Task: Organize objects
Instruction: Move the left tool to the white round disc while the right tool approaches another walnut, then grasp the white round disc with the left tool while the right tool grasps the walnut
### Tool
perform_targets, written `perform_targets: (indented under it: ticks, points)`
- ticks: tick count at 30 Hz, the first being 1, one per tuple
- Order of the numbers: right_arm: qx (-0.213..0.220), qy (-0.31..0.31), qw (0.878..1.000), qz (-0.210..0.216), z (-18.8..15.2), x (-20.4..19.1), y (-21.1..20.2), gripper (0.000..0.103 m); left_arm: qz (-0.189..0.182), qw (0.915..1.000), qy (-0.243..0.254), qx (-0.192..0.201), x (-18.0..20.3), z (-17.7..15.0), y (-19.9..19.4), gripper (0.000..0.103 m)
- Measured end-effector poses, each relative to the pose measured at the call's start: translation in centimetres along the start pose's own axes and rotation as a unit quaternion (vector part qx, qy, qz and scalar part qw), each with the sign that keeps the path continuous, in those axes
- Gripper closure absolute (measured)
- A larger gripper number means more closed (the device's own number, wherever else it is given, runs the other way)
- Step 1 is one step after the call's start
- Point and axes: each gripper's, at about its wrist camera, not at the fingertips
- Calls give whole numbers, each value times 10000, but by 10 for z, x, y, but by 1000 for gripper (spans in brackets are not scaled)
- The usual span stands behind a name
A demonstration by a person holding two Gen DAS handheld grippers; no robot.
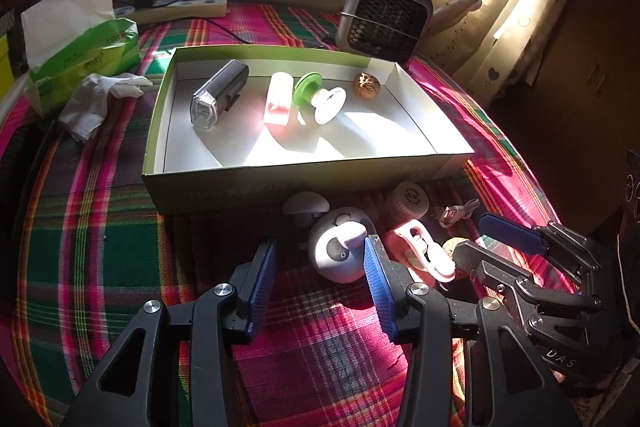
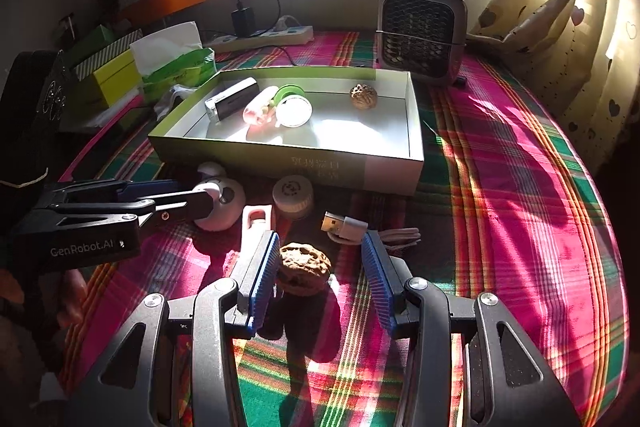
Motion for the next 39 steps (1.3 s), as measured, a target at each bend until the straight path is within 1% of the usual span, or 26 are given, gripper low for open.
perform_targets:
  ticks: [10, 18, 19, 20, 24, 27, 33, 39]
  points:
    - [-60, 30, 10000, 52, -4, 2, -2, 59, -8, 9999, 84, -60, 5, 4, 7, 61]
    - [-100, -21, 9999, 41, -5, -1, 0, 59, -41, 10000, 2, -52, 3, 6, 8, 61]
    - [-104, -20, 9999, 39, -5, -1, 1, 59, -48, 10000, 0, -48, 3, 6, 8, 63]
    - [-110, -24, 9999, 38, -5, -1, 1, 59, -63, 10000, 2, -50, 3, 6, 8, 68]
    - [-121, -38, 9999, 29, -6, 0, 0, 59, -54, 10000, 31, 11, 3, 7, 4, 72]
    - [-135, -56, 9999, -19, -6, 0, 1, 59, -22, 10000, 23, 32, 1, 6, 2, 72]
    - [-231, -72, 9997, 48, -6, -2, 6, 59, 6, 10000, 11, 48, -2, 3, -1, 72]
    - [-357, -106, 9993, -17, -6, -3, 15, 59, 19, 10000, -36, 43, -6, 2, -2, 72]
Point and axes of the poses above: each gripper's, at about its wrist camera, not at the fingertips, and y roughly the way its jaws point, x to its right, z to its top, and after that the axes turned 7 degrees about x, right-handed
